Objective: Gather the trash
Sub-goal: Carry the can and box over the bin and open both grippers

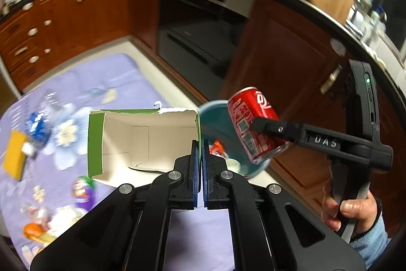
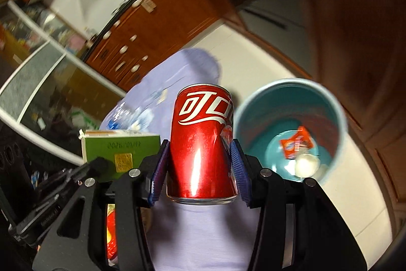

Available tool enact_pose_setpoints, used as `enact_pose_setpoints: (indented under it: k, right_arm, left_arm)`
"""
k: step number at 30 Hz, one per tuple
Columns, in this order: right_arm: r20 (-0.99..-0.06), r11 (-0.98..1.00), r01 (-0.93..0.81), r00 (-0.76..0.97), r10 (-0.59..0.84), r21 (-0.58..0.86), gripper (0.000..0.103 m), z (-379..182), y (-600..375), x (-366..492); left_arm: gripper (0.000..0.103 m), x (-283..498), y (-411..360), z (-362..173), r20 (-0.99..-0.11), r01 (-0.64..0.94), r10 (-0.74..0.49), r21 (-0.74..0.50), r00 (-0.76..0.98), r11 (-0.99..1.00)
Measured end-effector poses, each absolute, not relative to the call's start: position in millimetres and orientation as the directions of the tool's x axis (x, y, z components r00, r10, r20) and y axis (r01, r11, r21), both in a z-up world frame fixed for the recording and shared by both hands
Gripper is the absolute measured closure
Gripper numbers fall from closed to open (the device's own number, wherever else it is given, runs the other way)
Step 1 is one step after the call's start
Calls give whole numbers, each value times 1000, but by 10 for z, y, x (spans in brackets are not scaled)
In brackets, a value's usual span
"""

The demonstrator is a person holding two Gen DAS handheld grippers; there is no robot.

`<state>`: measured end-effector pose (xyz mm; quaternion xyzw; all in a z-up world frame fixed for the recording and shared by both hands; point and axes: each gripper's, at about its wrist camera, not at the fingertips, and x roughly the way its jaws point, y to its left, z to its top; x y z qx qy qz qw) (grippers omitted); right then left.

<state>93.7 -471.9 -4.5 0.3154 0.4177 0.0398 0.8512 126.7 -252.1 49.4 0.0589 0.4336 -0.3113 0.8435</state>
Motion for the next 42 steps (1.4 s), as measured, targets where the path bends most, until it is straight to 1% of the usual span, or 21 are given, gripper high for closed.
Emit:
enact_pose_setpoints:
  k: [6,13,17,23,25,27,28,34,40,42]
  right_arm:
    - [-717,776,294,642,272,558,57,-243,-5245,808]
    - [-749,758,361,616,243,543,57,-468,-5529,795]
    - [-773,756,388,588,238,527,57,-609,-5620,807]
    - [-792,756,406,564,235,513,57,-741,-5640,862]
    - [-793,752,411,561,237,515,57,-771,-5644,878]
    - [-796,751,415,559,234,513,57,-786,-5653,893]
    - [-796,752,418,560,229,510,57,-784,-5663,896]
    - [-796,754,431,573,197,497,57,-686,-5760,857]
    - [-791,760,418,579,198,497,57,-600,-5782,887]
    - [-792,765,411,576,203,495,57,-603,-5766,912]
  left_arm:
    - [100,1282,-3131,239,-802,638,-485,-178,347,750]
    - [100,1357,-3638,-132,-845,678,-470,-191,255,710]
    - [93,1405,-3855,-318,-861,690,-461,-202,213,695]
    - [90,1436,-3998,-395,-861,702,-469,-210,198,681]
    - [86,1464,-4019,-396,-864,704,-458,-191,210,684]
    - [75,1497,-4034,-379,-859,697,-461,-191,223,691]
    - [73,1472,-4013,-356,-852,698,-473,-200,222,687]
    - [69,1561,-4090,-218,-838,708,-495,-204,231,676]
    - [48,1585,-4081,-124,-821,704,-507,-197,262,683]
    - [34,1579,-4028,-144,-823,691,-500,-196,270,695]
